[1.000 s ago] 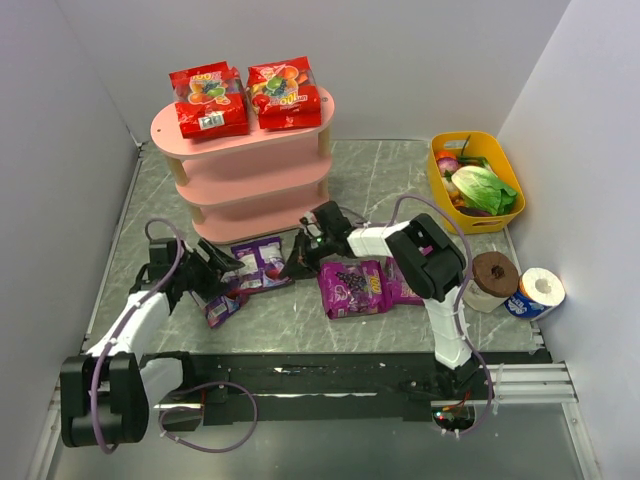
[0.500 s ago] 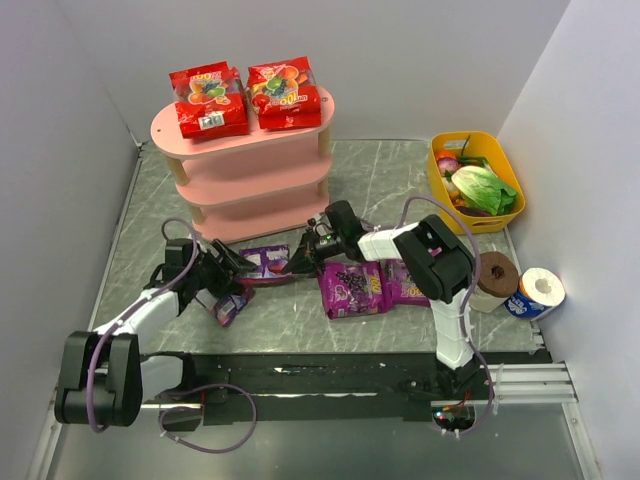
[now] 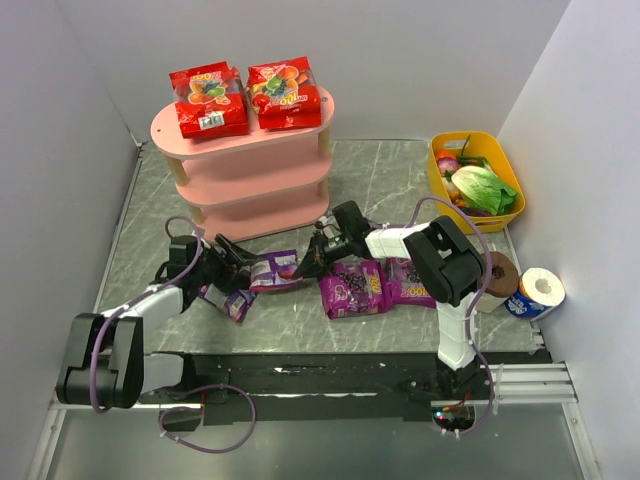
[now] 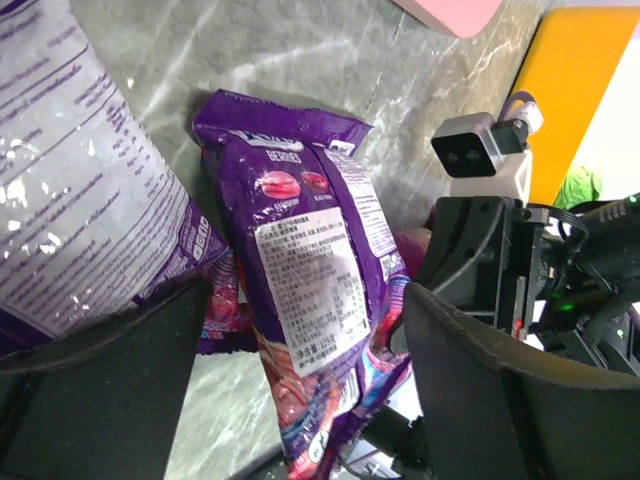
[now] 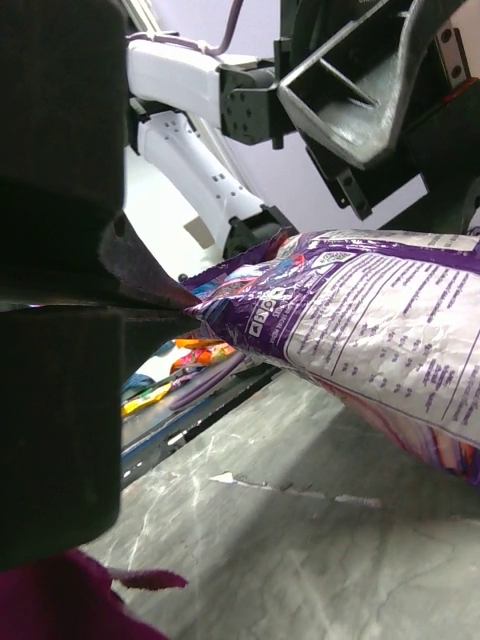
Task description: Place and organize the candy bags onto the shelf
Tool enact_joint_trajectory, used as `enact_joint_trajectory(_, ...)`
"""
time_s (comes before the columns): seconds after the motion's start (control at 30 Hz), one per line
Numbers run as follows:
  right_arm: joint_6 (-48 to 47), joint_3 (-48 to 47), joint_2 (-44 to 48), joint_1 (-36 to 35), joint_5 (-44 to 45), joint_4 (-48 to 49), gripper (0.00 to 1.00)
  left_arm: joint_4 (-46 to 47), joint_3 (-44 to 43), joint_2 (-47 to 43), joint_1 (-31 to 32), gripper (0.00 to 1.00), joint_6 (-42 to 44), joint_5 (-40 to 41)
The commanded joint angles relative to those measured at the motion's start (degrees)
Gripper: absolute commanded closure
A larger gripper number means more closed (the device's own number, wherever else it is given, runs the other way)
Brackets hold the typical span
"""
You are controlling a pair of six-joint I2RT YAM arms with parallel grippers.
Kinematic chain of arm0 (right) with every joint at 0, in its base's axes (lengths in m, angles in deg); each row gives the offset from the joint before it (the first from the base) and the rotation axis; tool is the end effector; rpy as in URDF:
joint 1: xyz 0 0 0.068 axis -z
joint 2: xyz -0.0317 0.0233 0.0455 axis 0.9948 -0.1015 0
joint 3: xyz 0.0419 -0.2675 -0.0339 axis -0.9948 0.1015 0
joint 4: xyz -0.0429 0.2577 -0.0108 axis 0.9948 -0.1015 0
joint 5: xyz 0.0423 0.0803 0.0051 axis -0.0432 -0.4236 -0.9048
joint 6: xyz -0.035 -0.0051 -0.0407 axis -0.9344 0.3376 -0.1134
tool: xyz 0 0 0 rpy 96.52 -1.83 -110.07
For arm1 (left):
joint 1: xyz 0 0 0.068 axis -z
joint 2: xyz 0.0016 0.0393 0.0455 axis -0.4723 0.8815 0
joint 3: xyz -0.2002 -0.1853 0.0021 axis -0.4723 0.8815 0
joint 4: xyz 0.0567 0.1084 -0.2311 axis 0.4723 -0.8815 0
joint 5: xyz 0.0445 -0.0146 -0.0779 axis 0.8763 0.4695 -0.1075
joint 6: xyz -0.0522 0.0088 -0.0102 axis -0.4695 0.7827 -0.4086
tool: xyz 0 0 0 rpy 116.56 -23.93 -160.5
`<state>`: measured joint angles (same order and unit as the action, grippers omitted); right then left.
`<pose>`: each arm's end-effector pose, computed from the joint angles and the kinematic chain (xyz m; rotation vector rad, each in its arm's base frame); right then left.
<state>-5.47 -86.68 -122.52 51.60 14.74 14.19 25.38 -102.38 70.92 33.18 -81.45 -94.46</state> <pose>0.3146 0.2375 0.1291 -0.0793 -2.4085 -1.5994 0.2216 -0.0366 0.1527 -0.8929 2.2664 -1.1475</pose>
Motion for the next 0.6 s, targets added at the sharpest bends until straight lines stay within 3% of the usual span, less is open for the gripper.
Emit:
enact_joint_trajectory(0.0,-2.0,-1.8,2.8,0.6,-2.3,-1.6,1.0,-2.6,-0.8,-4.6,0.4,0.12,-1.8,-2.0)
enact_joint_trajectory(0.17,-0.5,-1.9,3.7,0.8,-2.6,-0.4,1.0,-5.6,-1.0,-8.8,0.5,0.1,-3.2,-2.3)
enact_joint_trajectory(0.3,3.0,-0.7,4.5,0.9,-3.9,3.3,1.0,-2.5,0.4,-9.5,0.7,0.11,-6.7,-3.9)
enact_joint_trajectory(0.43,10.8,1.6,4.9,1.4,-5.8,15.5,1.0,0.0,0.1,-7.0,1.9,0.12,-9.3,-4.0)
enact_joint_trajectory(0.57,14.5,1.5,4.7,1.6,-6.9,19.1,1.0,0.6,-1.4,-4.4,3.1,0.13,-10.3,-3.6)
